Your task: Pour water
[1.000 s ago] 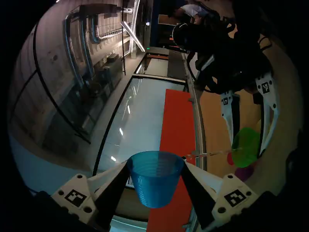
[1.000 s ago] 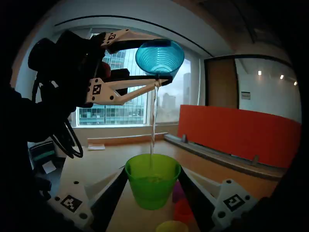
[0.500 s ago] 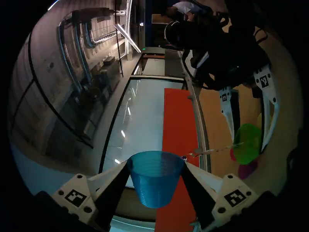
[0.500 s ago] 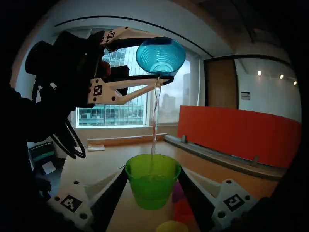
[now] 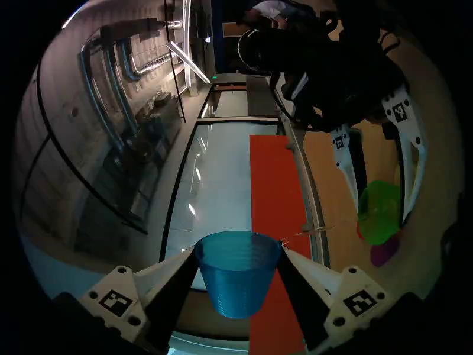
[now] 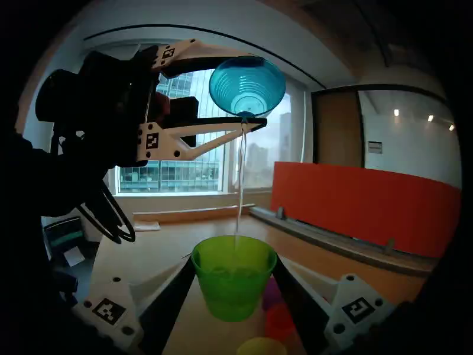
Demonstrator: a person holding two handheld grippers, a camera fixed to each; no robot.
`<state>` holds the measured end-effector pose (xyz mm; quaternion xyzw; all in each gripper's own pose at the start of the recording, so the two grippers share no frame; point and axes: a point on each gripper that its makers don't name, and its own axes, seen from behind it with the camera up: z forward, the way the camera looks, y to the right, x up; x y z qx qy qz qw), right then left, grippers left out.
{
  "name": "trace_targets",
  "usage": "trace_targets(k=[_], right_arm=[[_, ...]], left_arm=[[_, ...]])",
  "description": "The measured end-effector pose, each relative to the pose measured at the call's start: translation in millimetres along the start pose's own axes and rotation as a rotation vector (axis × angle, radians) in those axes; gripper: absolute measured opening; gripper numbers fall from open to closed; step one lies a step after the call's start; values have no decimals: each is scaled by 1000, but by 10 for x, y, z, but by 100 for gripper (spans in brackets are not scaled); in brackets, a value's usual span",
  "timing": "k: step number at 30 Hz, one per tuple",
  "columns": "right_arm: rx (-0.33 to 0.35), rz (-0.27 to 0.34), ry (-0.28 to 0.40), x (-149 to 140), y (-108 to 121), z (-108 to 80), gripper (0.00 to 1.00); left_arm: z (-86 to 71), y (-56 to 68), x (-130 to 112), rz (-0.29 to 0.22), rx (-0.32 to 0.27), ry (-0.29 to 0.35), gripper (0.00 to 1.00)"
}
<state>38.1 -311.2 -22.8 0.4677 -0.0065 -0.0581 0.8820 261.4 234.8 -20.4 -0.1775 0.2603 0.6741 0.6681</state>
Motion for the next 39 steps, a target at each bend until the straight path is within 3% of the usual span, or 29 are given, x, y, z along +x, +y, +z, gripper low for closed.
trace_targets(k=[11,26,32,39], right_arm=[[-3,1,3,18,11,7,91],[-3,0,3,28,4,30,91],[-6,2,7,35,11,35,91],[-14,6,12,28,53,13,91]], left_arm=[[14,-16,25,73,10,3,88],[-2,-49,20,44,11,12,88],[16,-61,-39,-25,13,-1,88],[42,-57,-104,-224,21,-2,88]])
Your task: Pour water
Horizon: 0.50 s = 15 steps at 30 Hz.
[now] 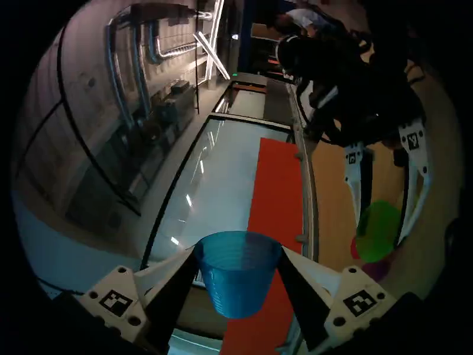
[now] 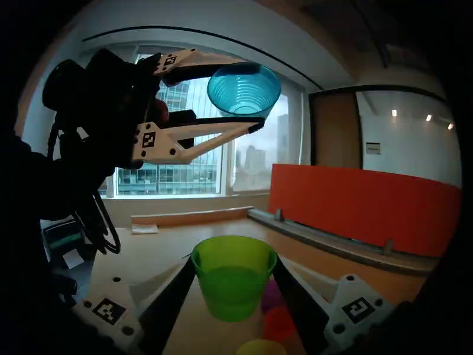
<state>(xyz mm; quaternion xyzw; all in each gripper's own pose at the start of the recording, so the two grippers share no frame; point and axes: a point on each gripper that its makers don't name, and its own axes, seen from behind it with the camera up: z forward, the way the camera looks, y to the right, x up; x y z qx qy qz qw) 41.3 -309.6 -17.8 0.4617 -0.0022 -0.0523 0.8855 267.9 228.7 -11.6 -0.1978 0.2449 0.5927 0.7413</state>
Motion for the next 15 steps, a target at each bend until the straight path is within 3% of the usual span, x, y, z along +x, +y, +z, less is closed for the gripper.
trace_targets(k=[15], right_arm=[[-16,10,19,63,70,-44,91]], left_arm=[[-30,-45,-175,-459,11,-2,88]])
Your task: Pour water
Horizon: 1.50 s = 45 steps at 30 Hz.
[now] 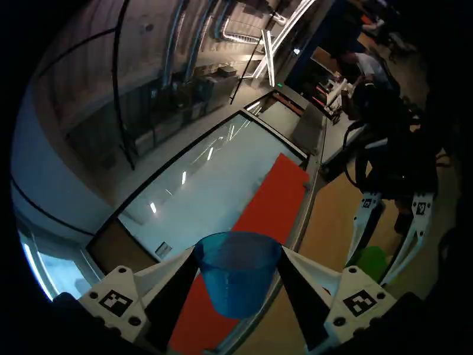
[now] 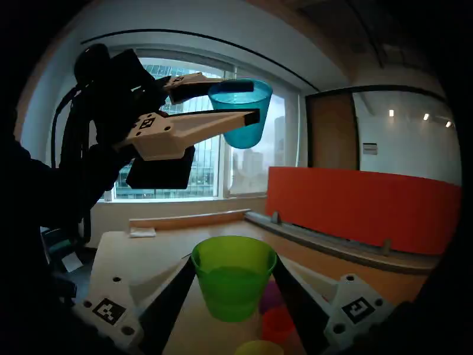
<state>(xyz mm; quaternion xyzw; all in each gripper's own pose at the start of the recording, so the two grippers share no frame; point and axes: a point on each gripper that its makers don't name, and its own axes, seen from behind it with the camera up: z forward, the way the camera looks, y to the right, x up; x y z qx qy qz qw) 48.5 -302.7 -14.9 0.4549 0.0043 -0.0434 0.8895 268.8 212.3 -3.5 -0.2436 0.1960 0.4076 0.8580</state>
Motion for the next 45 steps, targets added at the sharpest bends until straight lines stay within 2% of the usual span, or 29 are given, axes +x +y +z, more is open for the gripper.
trace_targets(k=[6,11,18,21,24,33,41,45], right_arm=[[-6,1,8,38,12,-14,91],[-11,0,15,70,16,-36,91],[-14,0,21,119,7,-60,91],[-17,-2,22,126,6,-68,91],[-20,-3,22,127,9,-76,91],[-34,8,16,112,40,-126,91],[-75,13,10,101,186,-249,91],[-103,15,6,96,312,-338,92]], left_arm=[[-1,-51,-43,-188,-4,11,88],[-7,-82,-147,-311,-1,2,88],[-19,-106,-290,-517,0,-13,88],[-21,-112,-369,-586,2,-18,88],[-25,-98,-465,-624,4,-27,88],[-63,29,-677,-656,4,-54,88],[-63,155,-892,-722,1,-87,88],[-82,269,-1001,-747,-7,-103,88]])
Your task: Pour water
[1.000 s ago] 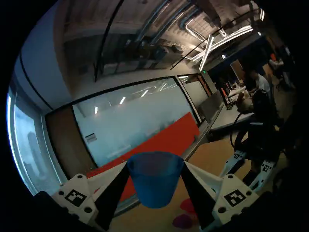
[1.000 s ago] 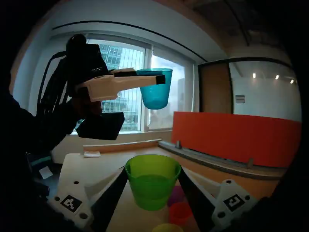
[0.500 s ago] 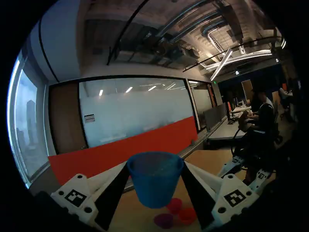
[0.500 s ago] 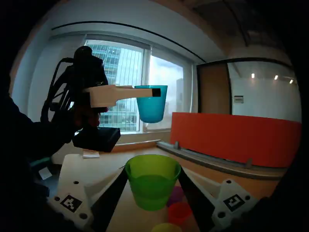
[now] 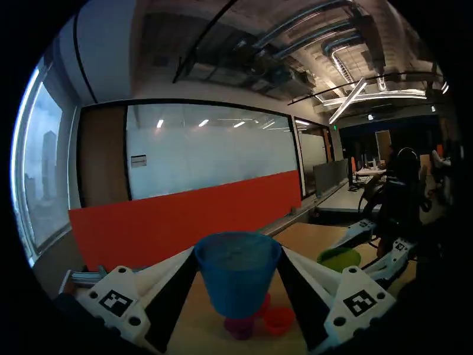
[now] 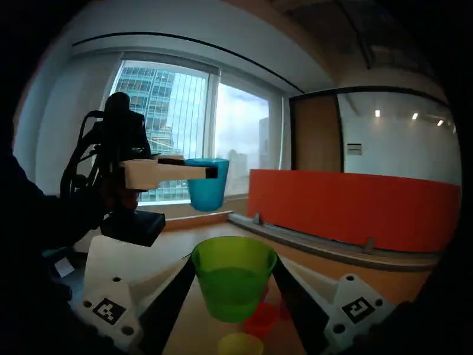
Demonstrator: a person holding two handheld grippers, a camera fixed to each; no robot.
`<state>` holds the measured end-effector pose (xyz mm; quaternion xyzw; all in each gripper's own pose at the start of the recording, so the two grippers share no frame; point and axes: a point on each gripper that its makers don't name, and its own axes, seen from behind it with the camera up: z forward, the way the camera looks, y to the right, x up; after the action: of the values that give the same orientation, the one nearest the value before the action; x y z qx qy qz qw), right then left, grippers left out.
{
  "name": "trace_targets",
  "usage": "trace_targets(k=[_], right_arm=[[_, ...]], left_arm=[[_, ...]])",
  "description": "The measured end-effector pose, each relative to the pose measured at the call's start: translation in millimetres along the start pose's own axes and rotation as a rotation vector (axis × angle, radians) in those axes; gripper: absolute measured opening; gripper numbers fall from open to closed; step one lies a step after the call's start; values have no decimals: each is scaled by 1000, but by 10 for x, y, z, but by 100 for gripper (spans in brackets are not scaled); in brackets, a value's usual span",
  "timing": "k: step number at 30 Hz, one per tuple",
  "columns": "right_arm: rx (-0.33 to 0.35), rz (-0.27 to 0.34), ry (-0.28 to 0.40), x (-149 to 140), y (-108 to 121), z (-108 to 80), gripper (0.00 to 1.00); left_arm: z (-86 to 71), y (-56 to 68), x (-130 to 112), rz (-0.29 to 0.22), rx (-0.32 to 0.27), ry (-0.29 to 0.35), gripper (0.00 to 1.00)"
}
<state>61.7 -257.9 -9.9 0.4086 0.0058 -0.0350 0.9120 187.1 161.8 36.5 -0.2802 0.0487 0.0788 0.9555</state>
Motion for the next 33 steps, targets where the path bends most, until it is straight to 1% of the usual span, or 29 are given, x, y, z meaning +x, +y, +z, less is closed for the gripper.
trace_targets(k=[3,7,15,22,27,30,33], right_arm=[[-24,-2,-4,-14,107,-70,92],[-53,-3,-10,-10,232,-165,92],[-107,1,-19,3,464,-350,91],[-145,16,-21,-12,636,-494,92],[-157,21,-30,-37,704,-556,92],[-155,25,-43,-79,709,-576,91],[-149,30,-62,-152,697,-593,92]], left_arm=[[-9,9,-130,-7,0,-14,88],[-14,-12,-272,-17,9,-33,88],[-64,-19,-442,-51,11,-47,88],[-94,-2,-614,-58,12,-74,88],[-115,36,-699,-61,5,-91,88],[-128,60,-783,-60,-1,-108,88],[-139,54,-886,-57,0,-133,88]])
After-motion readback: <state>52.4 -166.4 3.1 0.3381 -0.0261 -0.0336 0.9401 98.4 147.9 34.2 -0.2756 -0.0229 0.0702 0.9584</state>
